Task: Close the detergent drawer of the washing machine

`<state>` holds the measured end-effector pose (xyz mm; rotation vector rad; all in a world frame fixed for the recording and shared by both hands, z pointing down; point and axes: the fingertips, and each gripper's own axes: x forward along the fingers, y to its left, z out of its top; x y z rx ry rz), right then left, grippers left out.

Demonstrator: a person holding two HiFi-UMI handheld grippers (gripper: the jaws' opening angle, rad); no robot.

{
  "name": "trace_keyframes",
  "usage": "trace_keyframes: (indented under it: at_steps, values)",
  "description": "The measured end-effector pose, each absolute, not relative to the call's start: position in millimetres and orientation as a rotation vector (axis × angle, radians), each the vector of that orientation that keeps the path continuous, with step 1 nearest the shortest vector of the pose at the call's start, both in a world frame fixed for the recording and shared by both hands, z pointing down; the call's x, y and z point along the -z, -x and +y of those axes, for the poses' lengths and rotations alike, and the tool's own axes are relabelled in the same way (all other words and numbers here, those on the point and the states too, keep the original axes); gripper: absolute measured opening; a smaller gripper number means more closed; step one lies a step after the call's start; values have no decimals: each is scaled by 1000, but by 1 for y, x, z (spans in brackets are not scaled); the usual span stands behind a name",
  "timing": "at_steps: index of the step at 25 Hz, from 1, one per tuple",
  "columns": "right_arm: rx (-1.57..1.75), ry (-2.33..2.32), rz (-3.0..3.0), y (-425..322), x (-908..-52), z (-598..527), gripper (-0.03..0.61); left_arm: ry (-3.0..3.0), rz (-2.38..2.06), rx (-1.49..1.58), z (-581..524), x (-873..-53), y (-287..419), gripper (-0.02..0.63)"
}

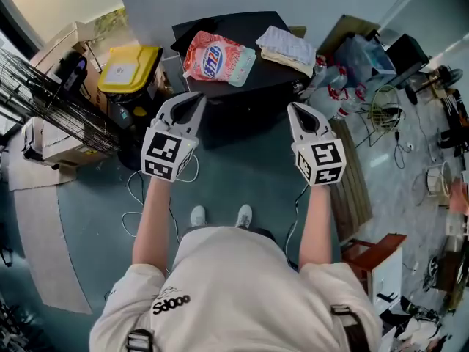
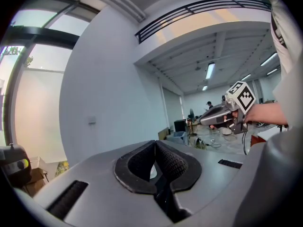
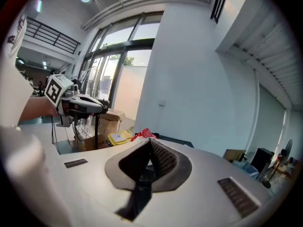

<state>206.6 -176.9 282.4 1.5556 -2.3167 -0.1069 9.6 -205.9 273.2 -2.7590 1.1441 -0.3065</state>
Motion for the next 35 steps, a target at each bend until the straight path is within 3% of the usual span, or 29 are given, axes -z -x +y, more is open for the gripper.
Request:
trace_keyframes:
  at_steps: [13, 35]
  values:
    - [275, -1519, -2376, -187, -229, -156, 8, 2672, 1051, 234, -176, -215, -19, 18]
    - [308, -1492, -2373, -185, -232, -152, 8, 2670, 1026, 235, -163, -214, -28, 18]
